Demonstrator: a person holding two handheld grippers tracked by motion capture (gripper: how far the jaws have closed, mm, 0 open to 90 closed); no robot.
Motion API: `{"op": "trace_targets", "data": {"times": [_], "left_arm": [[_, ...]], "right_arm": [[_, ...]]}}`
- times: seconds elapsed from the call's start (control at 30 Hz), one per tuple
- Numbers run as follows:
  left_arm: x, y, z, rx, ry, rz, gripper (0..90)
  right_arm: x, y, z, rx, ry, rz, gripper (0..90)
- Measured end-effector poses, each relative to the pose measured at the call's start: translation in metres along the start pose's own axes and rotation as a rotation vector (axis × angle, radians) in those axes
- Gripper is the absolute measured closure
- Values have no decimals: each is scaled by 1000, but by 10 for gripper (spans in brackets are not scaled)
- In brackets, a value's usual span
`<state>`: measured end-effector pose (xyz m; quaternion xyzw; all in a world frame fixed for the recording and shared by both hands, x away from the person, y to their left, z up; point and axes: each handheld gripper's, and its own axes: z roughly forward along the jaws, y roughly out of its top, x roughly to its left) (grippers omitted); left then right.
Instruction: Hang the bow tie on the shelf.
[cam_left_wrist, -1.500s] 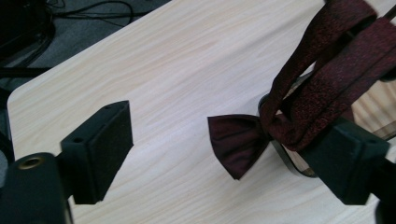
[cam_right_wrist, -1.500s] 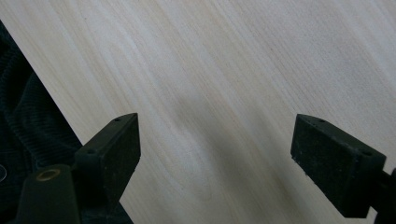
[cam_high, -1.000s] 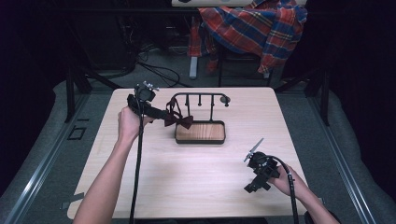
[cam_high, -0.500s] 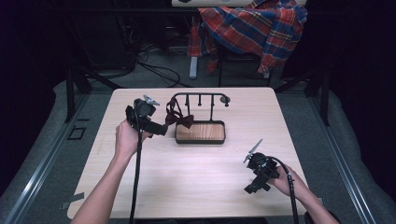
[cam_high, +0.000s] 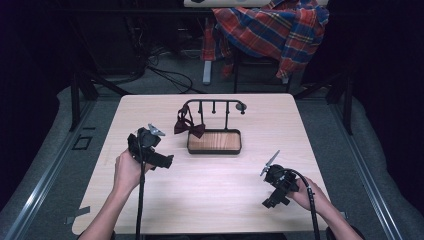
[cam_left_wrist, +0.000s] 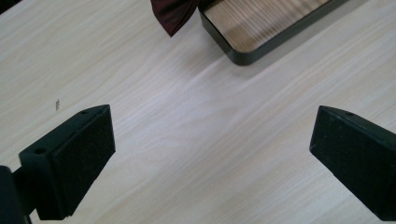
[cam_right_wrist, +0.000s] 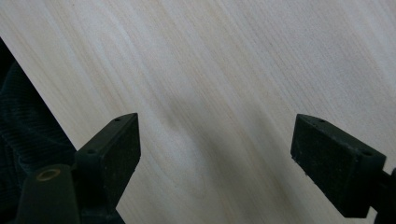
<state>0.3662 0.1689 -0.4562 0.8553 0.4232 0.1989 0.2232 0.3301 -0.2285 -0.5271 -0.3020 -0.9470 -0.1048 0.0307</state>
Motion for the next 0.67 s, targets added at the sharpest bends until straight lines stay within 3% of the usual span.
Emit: {"op": "trace_targets", "data": {"times": [0.27,0.3,0.37,0.4,0.67], "left_arm": [[-11,-22,6,36,-25,7,2],[-12,-26,8,43,-26,4,2],[-11,-31,12,55,-28,-7,3],[-10,-37,17,74,-54,-28,4],[-10,-41,27,97,-79,-17,13]], "right_arm": [[2,0,0,-6,-12,-8,159],[3,-1,1,-17,-9,5,159],[2,1,0,8,-21,-21,159],[3,1,0,1,-15,-18,159],[5,2,0,-9,-17,-29,160]]}}
